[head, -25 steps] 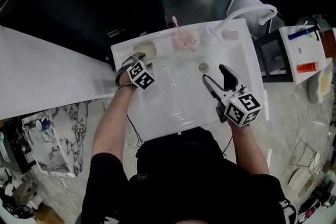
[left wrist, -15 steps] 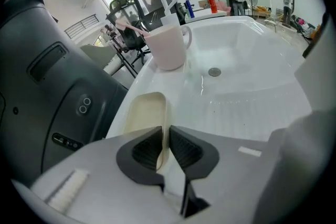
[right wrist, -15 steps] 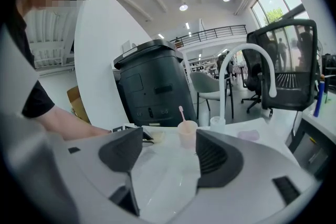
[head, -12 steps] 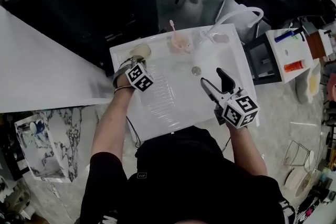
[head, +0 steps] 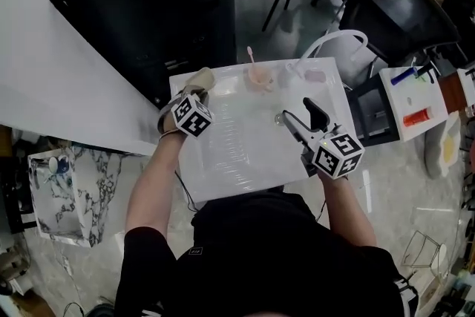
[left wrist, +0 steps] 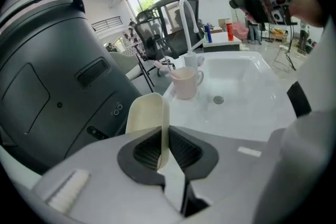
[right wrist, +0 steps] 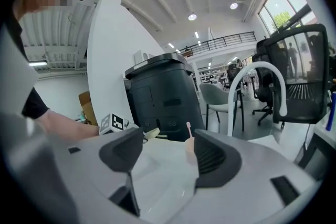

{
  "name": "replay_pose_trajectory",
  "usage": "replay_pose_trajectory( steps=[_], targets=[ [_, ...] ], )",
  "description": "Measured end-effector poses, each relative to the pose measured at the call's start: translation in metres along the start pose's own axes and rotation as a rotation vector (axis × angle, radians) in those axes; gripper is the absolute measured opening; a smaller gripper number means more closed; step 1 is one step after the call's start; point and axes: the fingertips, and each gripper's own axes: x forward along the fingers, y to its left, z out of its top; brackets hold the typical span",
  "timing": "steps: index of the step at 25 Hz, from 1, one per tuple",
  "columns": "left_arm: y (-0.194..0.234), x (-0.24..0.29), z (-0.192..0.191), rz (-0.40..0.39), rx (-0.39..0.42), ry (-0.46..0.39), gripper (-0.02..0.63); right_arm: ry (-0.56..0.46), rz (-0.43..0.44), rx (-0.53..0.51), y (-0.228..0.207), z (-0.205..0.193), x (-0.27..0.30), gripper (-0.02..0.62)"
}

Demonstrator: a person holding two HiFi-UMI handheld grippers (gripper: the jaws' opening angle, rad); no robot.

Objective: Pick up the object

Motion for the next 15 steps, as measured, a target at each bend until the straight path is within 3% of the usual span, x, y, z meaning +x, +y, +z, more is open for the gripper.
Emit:
replay_pose_trajectory(
  steps=[4, 10, 15],
  targets=[
    [0.001, -0.027, 0.016, 0.038, -0.114, -0.025, 0.043, -0.018, 0.067, -0.019, -0.009, 0.008, -0.011, 0.308],
    [-0.022, -0.054, 0.05, 0.085, -0.134, -0.045, 0.043, -0.038, 0.101, -0.013, -0.042, 0.011, -0.035, 0.308],
    [-0.037, -0.075, 0.082, 0.091, -0.211, -0.118, 0.043, -0.055, 0.114, -0.005, -0.061, 0.014, -0.047, 0.307]
  ],
)
